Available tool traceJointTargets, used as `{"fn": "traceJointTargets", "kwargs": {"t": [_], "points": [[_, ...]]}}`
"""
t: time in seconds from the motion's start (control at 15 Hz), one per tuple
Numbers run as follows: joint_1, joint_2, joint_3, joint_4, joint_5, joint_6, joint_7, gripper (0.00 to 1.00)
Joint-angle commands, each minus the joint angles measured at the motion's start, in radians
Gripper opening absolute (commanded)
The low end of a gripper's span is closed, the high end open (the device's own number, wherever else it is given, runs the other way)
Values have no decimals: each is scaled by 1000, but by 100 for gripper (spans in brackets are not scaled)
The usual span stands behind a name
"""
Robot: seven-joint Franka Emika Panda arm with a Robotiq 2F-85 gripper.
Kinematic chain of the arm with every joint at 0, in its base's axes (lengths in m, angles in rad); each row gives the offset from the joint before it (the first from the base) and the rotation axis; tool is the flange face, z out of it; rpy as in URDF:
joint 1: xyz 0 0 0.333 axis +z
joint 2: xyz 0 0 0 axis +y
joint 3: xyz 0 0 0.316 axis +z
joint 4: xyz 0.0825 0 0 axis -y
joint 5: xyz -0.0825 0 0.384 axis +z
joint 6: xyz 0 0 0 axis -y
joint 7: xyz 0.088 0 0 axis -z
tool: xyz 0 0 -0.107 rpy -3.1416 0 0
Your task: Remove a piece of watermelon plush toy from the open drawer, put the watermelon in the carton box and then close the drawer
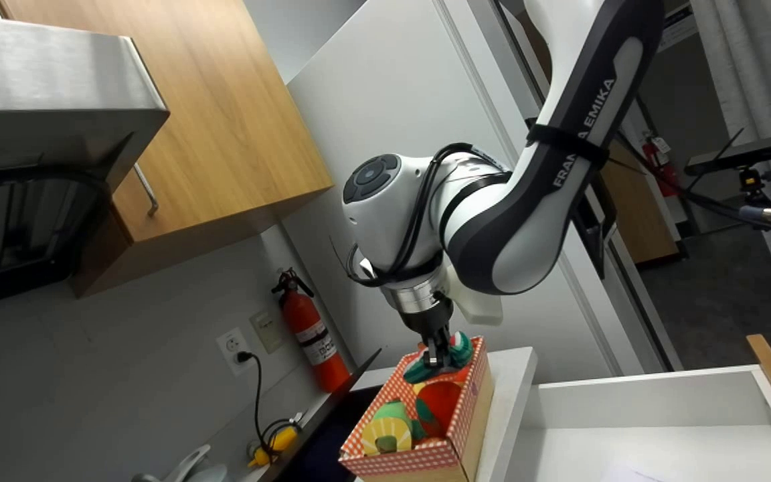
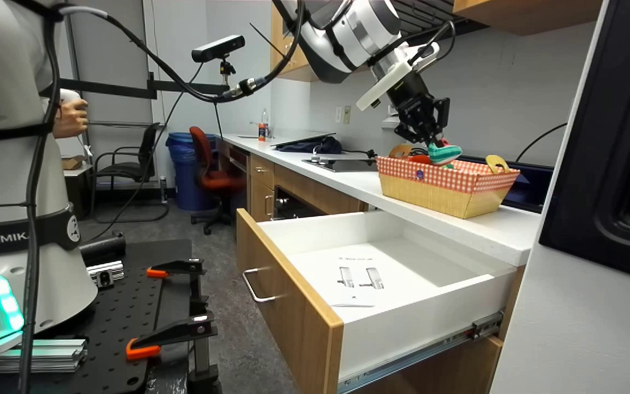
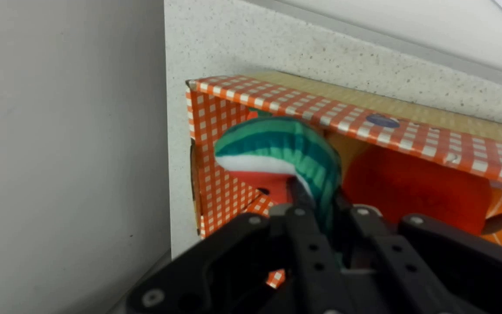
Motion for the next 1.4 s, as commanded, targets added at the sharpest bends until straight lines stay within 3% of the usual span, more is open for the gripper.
{"fn": "traceJointTargets", "kwargs": {"t": [0.0, 0.07, 0.13, 0.27, 0.73, 1.33], "points": [[21, 43, -25, 56, -17, 11, 26, 4], [20, 49, -25, 63, -11, 9, 23, 8], [21, 54, -25, 67, -7, 5, 17, 39], [21, 58, -24, 72, -2, 2, 8, 47], [26, 34, -21, 38, 0, 1, 8, 99], [28, -50, -10, -39, 30, 0, 8, 100]]}}
